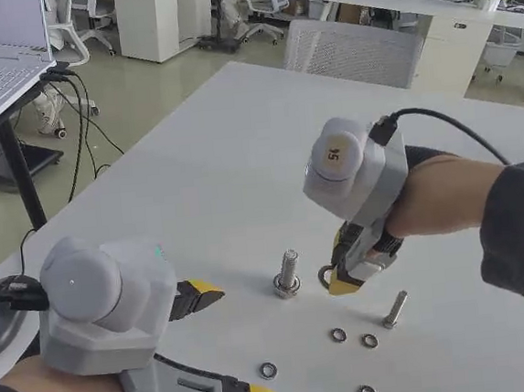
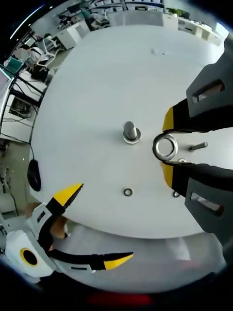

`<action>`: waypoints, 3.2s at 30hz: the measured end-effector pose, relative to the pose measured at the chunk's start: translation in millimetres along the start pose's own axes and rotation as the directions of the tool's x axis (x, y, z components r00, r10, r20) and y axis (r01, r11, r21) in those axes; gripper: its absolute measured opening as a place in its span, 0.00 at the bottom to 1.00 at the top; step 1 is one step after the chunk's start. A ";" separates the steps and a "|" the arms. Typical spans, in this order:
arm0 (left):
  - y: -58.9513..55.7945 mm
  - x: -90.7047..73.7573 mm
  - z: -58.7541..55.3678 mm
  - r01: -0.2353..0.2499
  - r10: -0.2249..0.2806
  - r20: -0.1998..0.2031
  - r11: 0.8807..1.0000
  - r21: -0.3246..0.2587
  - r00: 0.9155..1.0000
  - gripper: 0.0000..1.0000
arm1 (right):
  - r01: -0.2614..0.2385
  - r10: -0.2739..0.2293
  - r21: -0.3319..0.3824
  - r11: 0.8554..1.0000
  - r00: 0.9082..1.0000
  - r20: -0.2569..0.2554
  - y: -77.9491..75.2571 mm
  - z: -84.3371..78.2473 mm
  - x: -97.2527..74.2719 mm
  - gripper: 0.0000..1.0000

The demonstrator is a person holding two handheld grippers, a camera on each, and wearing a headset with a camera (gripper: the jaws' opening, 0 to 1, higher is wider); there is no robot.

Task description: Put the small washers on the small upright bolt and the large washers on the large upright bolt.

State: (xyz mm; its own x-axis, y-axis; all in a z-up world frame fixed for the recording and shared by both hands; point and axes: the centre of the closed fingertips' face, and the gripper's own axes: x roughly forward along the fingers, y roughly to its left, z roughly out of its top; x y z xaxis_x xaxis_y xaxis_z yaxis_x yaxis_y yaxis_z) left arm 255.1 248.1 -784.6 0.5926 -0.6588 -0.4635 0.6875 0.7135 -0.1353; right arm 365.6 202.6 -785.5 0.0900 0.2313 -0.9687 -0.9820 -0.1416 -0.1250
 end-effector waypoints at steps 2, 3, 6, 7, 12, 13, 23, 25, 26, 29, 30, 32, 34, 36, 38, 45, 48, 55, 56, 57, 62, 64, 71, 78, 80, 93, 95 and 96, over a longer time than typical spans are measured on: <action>0.4 -0.2 0.3 -0.001 0.001 0.001 1.000 0.001 1.000 0.87 | 0.008 -0.008 -0.007 1.000 1.000 0.005 -3.7 3.5 -4.2 0.23; 0.6 -0.3 0.2 -0.002 0.002 0.002 1.000 0.001 1.000 0.87 | 0.010 -0.010 -0.010 1.000 1.000 0.005 -4.5 4.5 -5.3 0.23; 1.1 -0.6 0.3 -0.006 0.006 0.005 1.000 -0.001 1.000 0.87 | 0.015 -0.015 -0.027 1.000 1.000 0.003 -7.7 9.0 -7.4 0.23; 1.1 -0.6 0.3 -0.006 0.006 0.006 1.000 -0.002 1.000 0.87 | 0.018 -0.018 -0.034 0.999 1.000 0.001 -8.9 9.9 -8.0 0.23; 0.7 -0.6 -0.4 -0.007 0.007 0.002 1.000 0.000 1.000 0.87 | 0.027 -0.026 -0.059 0.998 1.000 0.005 -17.3 21.5 -13.8 0.23; 0.8 -0.7 -0.5 -0.007 0.007 0.001 1.000 0.000 1.000 0.87 | 0.028 -0.027 -0.061 0.998 1.000 0.005 -18.1 22.4 -14.1 0.23; 2.5 -0.7 -1.0 -0.010 0.010 -0.002 1.000 -0.007 1.000 0.87 | 0.024 -0.023 -0.099 0.995 1.000 0.007 -27.7 41.4 -10.3 0.23; 3.1 -0.1 -0.8 -0.010 0.010 -0.003 1.000 -0.008 1.000 0.87 | 0.015 -0.014 -0.102 0.995 1.000 0.008 -27.6 44.0 -6.7 0.23; 3.2 0.1 -0.7 -0.010 0.010 -0.002 1.000 -0.008 1.000 0.87 | 0.013 -0.012 -0.103 0.995 1.000 0.007 -27.5 44.7 -5.3 0.23; 3.6 0.5 -1.7 -0.011 0.011 -0.007 1.000 -0.007 1.000 0.86 | 0.002 -0.002 -0.108 0.994 1.000 -0.002 -27.5 45.4 3.0 0.23; 3.4 0.6 -1.7 -0.010 0.010 -0.006 1.000 -0.009 1.000 0.86 | -0.002 0.001 -0.110 0.994 1.000 -0.006 -27.0 45.4 4.5 0.23; 3.4 0.6 -1.8 -0.012 0.012 -0.006 1.000 -0.010 1.000 0.86 | -0.009 0.008 -0.114 0.993 1.000 -0.010 -25.4 45.3 8.0 0.23; 3.1 0.9 -2.3 -0.010 0.010 -0.007 1.000 -0.010 1.000 0.86 | -0.018 0.016 -0.118 0.993 1.000 -0.019 -24.5 44.5 11.9 0.23; 3.1 1.1 -3.2 -0.012 0.012 -0.009 1.000 -0.010 1.000 0.86 | -0.026 0.023 -0.118 0.993 0.999 -0.024 -24.1 44.4 15.4 0.23; 3.2 1.0 -3.4 -0.014 0.014 -0.006 1.000 -0.011 1.000 0.86 | -0.032 0.029 -0.118 0.993 0.999 -0.028 -24.2 43.4 20.8 0.23; 2.3 1.5 -5.4 -0.015 0.015 -0.006 1.000 -0.015 1.000 0.86 | -0.048 0.042 -0.121 0.991 0.998 -0.051 -22.2 39.8 30.8 0.23; 2.1 1.6 -6.0 -0.016 0.016 -0.006 1.000 -0.017 1.000 0.86 | -0.058 0.052 -0.121 0.991 0.997 -0.057 -22.0 39.1 36.1 0.23; 1.5 1.4 -6.6 -0.016 0.016 -0.007 1.000 -0.017 1.000 0.86 | -0.068 0.060 -0.123 0.990 0.996 -0.065 -20.8 38.4 39.5 0.23; 1.2 1.4 -6.5 -0.016 0.015 -0.006 1.000 -0.018 1.000 0.86 | -0.073 0.065 -0.121 0.990 0.996 -0.066 -20.2 38.3 41.1 0.23; 1.1 1.3 -6.4 -0.015 0.015 -0.005 1.000 -0.018 1.000 0.86 | -0.077 0.069 -0.119 0.990 0.995 -0.069 -19.7 37.4 42.1 0.23; 2.1 1.4 -8.1 -0.017 0.017 -0.007 1.000 -0.021 1.000 0.86 | -0.083 0.073 -0.120 0.989 0.994 -0.082 -21.9 34.0 49.8 0.23; 2.1 1.7 -8.4 -0.016 0.016 -0.007 1.000 -0.023 1.000 0.86 | -0.086 0.077 -0.120 0.989 0.994 -0.083 -23.0 34.1 52.3 0.23; 3.1 2.7 -9.2 -0.016 0.016 -0.006 1.000 -0.024 1.000 0.86 | -0.094 0.083 -0.117 0.989 0.992 -0.092 -21.9 31.5 62.6 0.23; 3.6 3.7 -11.2 -0.017 0.017 -0.009 1.000 -0.026 1.000 0.86 | -0.100 0.089 -0.114 0.988 0.991 -0.098 -21.8 29.0 75.5 0.23; 3.9 3.7 -11.6 -0.018 0.018 -0.009 0.999 -0.027 1.000 0.86 | -0.105 0.094 -0.113 0.988 0.991 -0.095 -22.0 29.3 79.6 0.23; 3.9 3.6 -12.4 -0.018 0.018 -0.013 0.999 -0.031 1.000 0.85 | -0.118 0.108 -0.101 0.988 0.990 -0.092 -19.3 27.0 94.0 0.23; 4.1 3.6 -12.8 -0.019 0.018 -0.014 0.999 -0.031 1.000 0.85 | -0.117 0.109 -0.100 0.988 0.990 -0.090 -19.4 26.9 95.1 0.24; 4.2 3.5 -12.9 -0.018 0.018 -0.015 0.999 -0.032 1.000 0.85 | -0.121 0.113 -0.097 0.988 0.990 -0.090 -18.6 26.9 94.8 0.24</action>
State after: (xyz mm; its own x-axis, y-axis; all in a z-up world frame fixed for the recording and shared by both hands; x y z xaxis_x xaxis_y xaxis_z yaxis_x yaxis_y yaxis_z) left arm 254.7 251.9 -798.1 0.5986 -0.6424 -0.4786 0.6627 0.7327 -0.1547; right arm 387.9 253.2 -869.2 -0.0069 0.1265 -0.9919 -0.9650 -0.2611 -0.0266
